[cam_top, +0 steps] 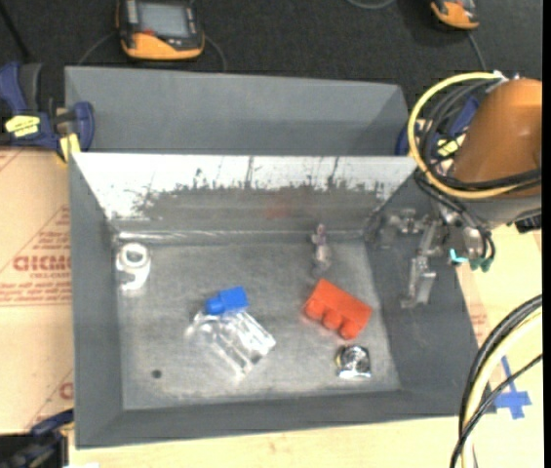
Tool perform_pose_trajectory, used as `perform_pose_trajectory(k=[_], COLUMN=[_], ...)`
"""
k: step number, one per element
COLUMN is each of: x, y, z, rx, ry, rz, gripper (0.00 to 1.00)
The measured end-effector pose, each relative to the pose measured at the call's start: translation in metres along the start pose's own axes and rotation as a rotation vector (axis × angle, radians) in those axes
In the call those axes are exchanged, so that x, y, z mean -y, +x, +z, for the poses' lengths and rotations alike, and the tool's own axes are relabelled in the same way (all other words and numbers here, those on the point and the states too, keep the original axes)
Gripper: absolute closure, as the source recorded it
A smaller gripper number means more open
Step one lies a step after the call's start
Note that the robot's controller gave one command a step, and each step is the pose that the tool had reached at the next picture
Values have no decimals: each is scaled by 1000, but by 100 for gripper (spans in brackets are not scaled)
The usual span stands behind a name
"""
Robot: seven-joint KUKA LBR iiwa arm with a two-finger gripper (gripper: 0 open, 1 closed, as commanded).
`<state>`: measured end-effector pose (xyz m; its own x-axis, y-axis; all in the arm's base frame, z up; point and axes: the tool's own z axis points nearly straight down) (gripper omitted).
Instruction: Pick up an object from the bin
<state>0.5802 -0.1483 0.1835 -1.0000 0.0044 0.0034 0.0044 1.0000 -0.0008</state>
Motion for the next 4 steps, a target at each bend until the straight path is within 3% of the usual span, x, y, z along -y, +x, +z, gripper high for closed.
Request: perform_pose_trajectory(k=[1,2,3,4], x=[-34,-33,-33,-84], y=[50,47,47,40], z=[104,100,100,112], rx=[-2,7,7,5], ry=[-2,2,2,-3], rz=[-124,-125,-127,75], gripper=[0,100,0,0])
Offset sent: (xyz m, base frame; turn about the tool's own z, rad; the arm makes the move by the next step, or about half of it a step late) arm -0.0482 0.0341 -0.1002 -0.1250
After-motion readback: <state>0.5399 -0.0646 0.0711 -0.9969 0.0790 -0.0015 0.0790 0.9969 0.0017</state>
